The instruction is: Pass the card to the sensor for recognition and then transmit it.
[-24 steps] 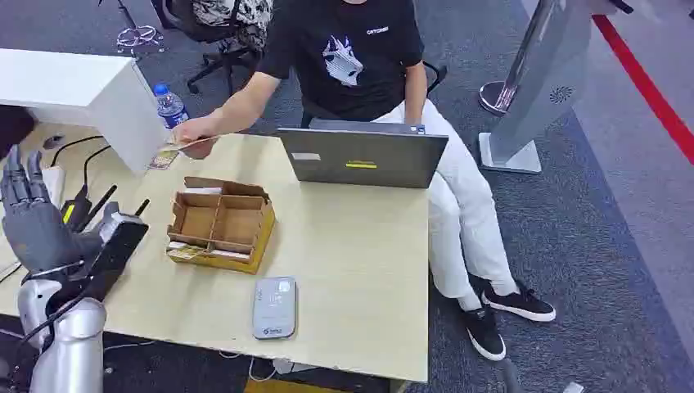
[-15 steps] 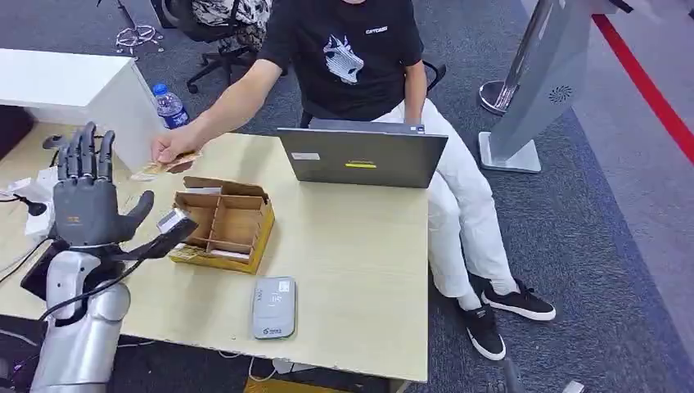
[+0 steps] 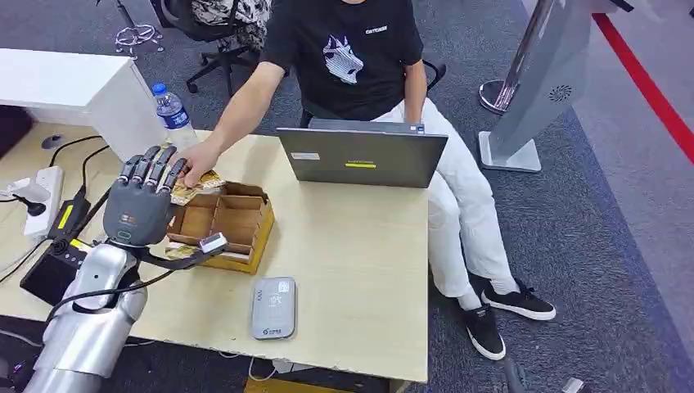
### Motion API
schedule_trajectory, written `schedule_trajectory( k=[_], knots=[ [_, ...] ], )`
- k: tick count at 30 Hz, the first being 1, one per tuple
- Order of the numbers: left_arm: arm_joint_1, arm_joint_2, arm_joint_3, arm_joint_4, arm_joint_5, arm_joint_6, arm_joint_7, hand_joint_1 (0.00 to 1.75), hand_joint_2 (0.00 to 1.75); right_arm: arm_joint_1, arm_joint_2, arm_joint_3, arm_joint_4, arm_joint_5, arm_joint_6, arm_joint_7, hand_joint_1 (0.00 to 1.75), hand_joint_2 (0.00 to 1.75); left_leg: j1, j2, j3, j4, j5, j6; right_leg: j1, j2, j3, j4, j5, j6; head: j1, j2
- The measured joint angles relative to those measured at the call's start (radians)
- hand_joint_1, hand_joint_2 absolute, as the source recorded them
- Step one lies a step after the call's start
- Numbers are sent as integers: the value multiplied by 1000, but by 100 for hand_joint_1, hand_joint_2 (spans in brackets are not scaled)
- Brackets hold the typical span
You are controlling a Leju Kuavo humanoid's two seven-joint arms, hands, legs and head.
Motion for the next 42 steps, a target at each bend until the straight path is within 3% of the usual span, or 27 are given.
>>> schedule_trajectory(
  k=[4,9,15,20,28,32,37,42],
  knots=[
    [17,2,-8,3,8,81,-39,175,175,0,0,1,0,21,-17,-10,0,175,0,0,0,0,0,0,0,0,0,0,0,0,0,0],
    [51,-2,-8,-5,5,137,-58,175,175,0,3,2,0,27,-27,-12,0,175,0,0,-1,0,0,0,0,0,0,0,0,0,0,0],
    [77,-15,-8,-35,10,160,-88,175,175,-1,5,2,0,33,-40,-18,0,175,0,0,-1,0,1,0,0,0,0,0,0,0,0,0],
    [132,-83,21,-121,-9,165,-207,175,175,-1,5,2,0,47,-58,-27,0,175,0,0,-1,0,1,0,0,0,0,0,1,1,0,0],
    [178,-149,35,-192,28,164,-243,175,175,-1,6,2,0,47,-63,-28,0,175,0,0,-1,0,1,0,0,0,-1,0,1,1,0,0],
    [189,-145,-29,-193,90,98,-211,175,175,0,6,1,0,45,-53,-29,0,175,0,0,-2,0,1,0,0,-1,-1,0,1,1,0,0],
    [197,-118,-128,-193,126,-59,-197,175,175,6,6,-2,0,44,-40,-33,0,175,0,0,-2,0,1,0,0,0,-2,0,1,2,0,0],
    [202,-93,-204,-187,124,-99,-180,175,175,8,6,-3,0,45,-34,-35,0,175,0,0,-2,0,1,0,0,0,-2,0,1,2,0,0]
  ],
)
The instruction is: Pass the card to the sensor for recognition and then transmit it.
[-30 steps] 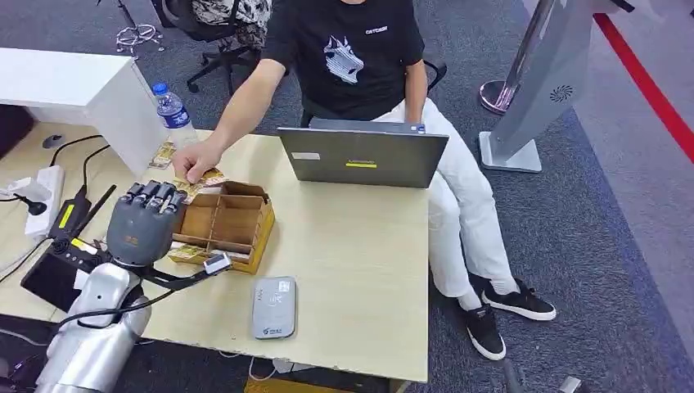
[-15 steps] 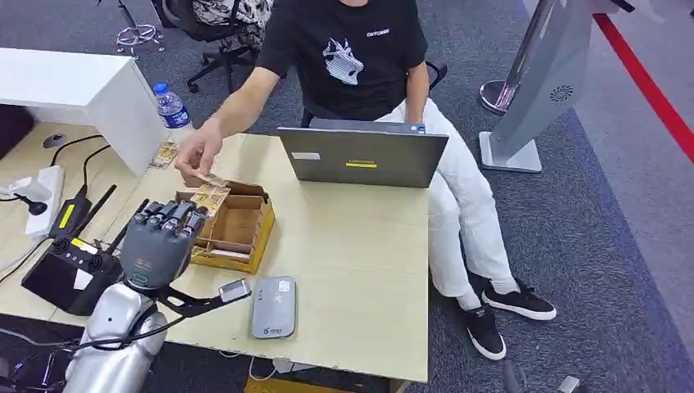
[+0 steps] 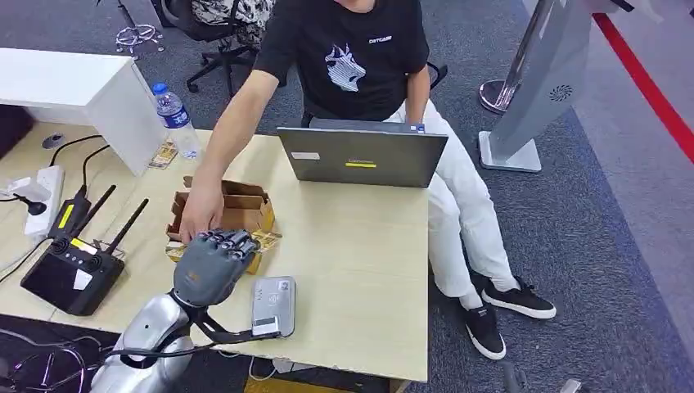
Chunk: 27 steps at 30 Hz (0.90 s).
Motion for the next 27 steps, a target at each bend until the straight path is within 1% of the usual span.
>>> schedule_trajectory(
  k=[7,10,12,15,19,22,25,27],
  knots=[
    [1,18,-34,2,0,-3,3,175,175,0,0,-4,0,0,1,0,0,175,0,0,0,0,0,0,0,0,0,0,0,0,0,0],
    [0,23,-38,4,7,-22,17,175,175,0,0,-5,0,2,2,-1,0,175,0,0,0,0,0,0,0,0,0,0,0,0,0,0],
    [0,29,-44,9,12,-42,19,175,175,0,0,-6,0,4,2,-1,0,175,0,0,0,0,0,0,0,0,0,0,0,0,0,0],
    [0,40,-60,17,16,-88,21,175,175,0,0,-8,0,14,4,-1,0,175,0,0,0,0,0,0,0,0,0,0,0,0,0,0],
    [-3,65,-93,27,19,-154,30,175,175,1,0,-15,0,17,8,-2,0,175,0,0,0,0,0,0,0,0,-1,0,0,0,0,0],
    [-11,86,-118,34,42,-202,31,175,175,1,0,-22,0,19,9,-2,0,175,0,0,0,0,0,0,0,0,-1,0,0,0,0,0],
    [-15,103,-137,41,59,-227,31,175,175,1,0,-25,0,19,10,-2,0,175,0,0,0,0,0,0,0,0,-1,0,0,0,0,0],
    [-18,108,-144,44,63,-230,31,175,175,2,0,-25,0,19,10,-2,0,175,0,0,-1,0,0,0,0,0,-1,0,0,0,0,0]
  ],
)
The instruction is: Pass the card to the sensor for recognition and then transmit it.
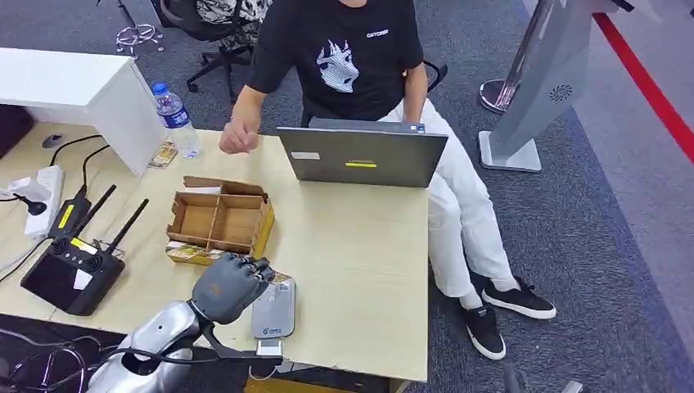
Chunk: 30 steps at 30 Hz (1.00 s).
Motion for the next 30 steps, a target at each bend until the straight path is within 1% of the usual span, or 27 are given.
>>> schedule_trajectory(
  k=[13,21,30],
  knots=[
    [-7,13,-24,15,3,-10,2,175,175,0,0,-3,0,15,-1,0,0,175,0,0,0,0,0,0,0,0,0,0,0,0,0,0],
    [-26,29,-39,41,21,-64,18,175,175,1,0,-4,0,18,-1,0,0,175,0,0,0,0,0,0,0,0,0,0,0,0,0,0],
    [-58,55,-62,72,54,-112,19,175,175,1,0,-6,0,24,0,1,0,175,0,0,0,0,1,1,0,0,0,0,0,0,0,0]
  ],
)
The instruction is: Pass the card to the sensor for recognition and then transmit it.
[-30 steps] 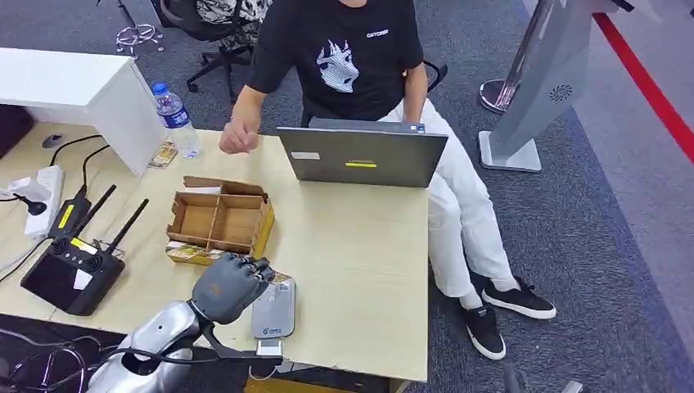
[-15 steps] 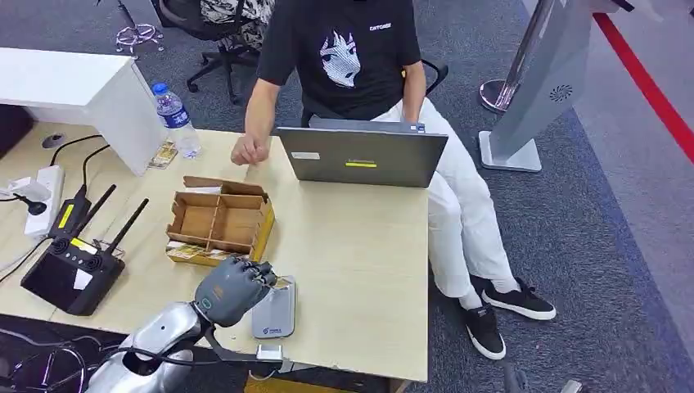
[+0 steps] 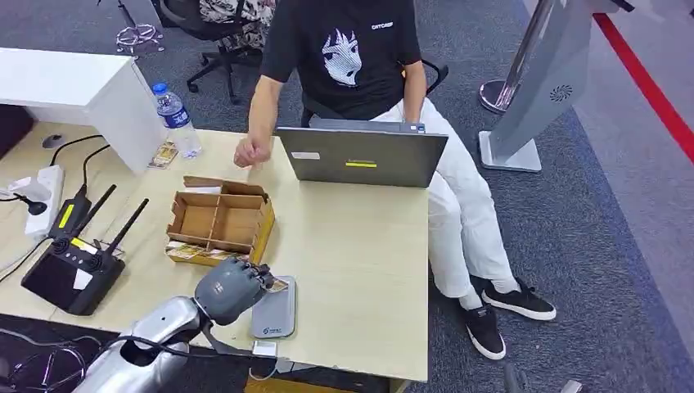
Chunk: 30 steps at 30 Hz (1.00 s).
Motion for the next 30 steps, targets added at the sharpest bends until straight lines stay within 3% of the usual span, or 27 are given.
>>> schedule_trajectory(
  k=[11,18,30],
  knots=[
    [-2,-33,8,-19,-5,163,21,175,175,3,0,-9,0,12,-1,-4,0,175,0,0,0,0,1,0,0,0,0,0,0,0,0,0],
    [-15,-72,92,-48,-16,275,45,175,175,3,0,-16,0,27,-9,-2,0,175,0,0,0,0,1,0,0,0,0,0,1,0,0,0],
    [-79,-130,294,-24,84,291,20,175,175,-1,2,-16,0,48,-22,6,0,175,0,0,-1,0,3,0,0,0,0,0,2,0,0,0]
  ],
)
